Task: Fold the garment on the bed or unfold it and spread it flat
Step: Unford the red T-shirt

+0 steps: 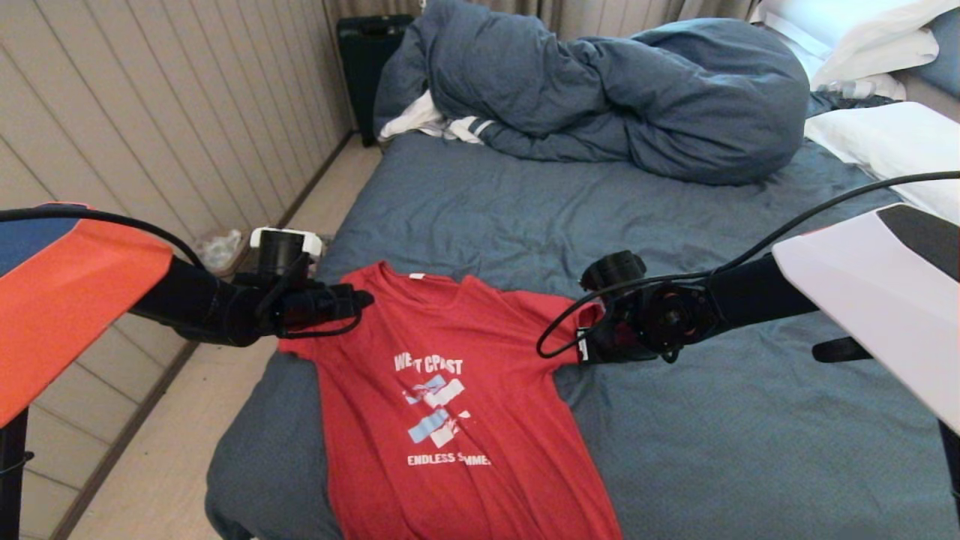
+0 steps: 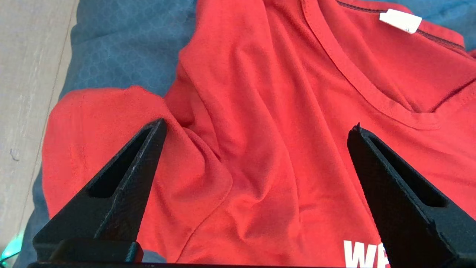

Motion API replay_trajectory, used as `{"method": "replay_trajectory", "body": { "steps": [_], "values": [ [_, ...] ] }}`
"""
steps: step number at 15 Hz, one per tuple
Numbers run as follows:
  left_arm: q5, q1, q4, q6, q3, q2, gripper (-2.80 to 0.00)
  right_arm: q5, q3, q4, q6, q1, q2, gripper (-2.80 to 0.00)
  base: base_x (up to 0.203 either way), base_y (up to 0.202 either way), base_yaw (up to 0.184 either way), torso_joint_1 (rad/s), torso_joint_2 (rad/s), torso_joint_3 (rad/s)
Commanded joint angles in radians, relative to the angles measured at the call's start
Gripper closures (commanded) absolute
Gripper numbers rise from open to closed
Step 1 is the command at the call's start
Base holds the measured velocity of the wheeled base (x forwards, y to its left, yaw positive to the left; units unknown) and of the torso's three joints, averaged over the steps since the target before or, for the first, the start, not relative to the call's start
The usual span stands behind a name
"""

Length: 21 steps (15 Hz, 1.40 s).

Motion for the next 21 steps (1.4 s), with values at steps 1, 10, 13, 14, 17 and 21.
{"method": "replay_trajectory", "body": {
  "steps": [1, 10, 13, 14, 17, 21],
  "values": [
    [0.0, 0.005, -0.003, -0.002, -0.001, -0.002, -2.8, -0.001, -0.002, 0.0, 0.002, 0.001, -0.006, -2.8, 0.0, 0.0, 0.0, 0.0, 0.0, 0.0],
    [0.002, 0.057, 0.013, 0.006, -0.045, -0.06, -2.8, 0.021, -0.008, 0.001, 0.003, 0.004, -0.192, 0.0, 0.0, 0.0, 0.0, 0.0, 0.0, 0.0],
    [0.003, 0.066, 0.083, 0.014, -0.162, -0.023, -2.8, 0.05, -0.123, 0.003, -0.001, 0.007, -0.136, 0.0, 0.0, 0.0, 0.0, 0.0, 0.0, 0.0],
    [0.003, 0.066, 0.112, 0.02, -0.207, -0.007, -2.8, 0.063, -0.178, 0.004, -0.001, 0.008, -0.097, 0.0, 0.0, 0.0, 0.0, 0.0, 0.0, 0.0],
    [0.003, 0.065, 0.176, 0.033, -0.332, 0.084, -2.8, 0.075, -0.403, 0.016, -0.005, 0.026, 0.069, 0.0, 0.0, 0.0, 0.0, 0.0, 0.0, 0.0],
    [0.007, 0.059, 0.18, 0.053, -0.402, 0.184, -2.8, 0.123, -0.536, -0.015, -0.054, 0.127, 0.242, 0.0, 0.0, 0.0, 0.0, 0.0, 0.0, 0.0]
  ]
}}
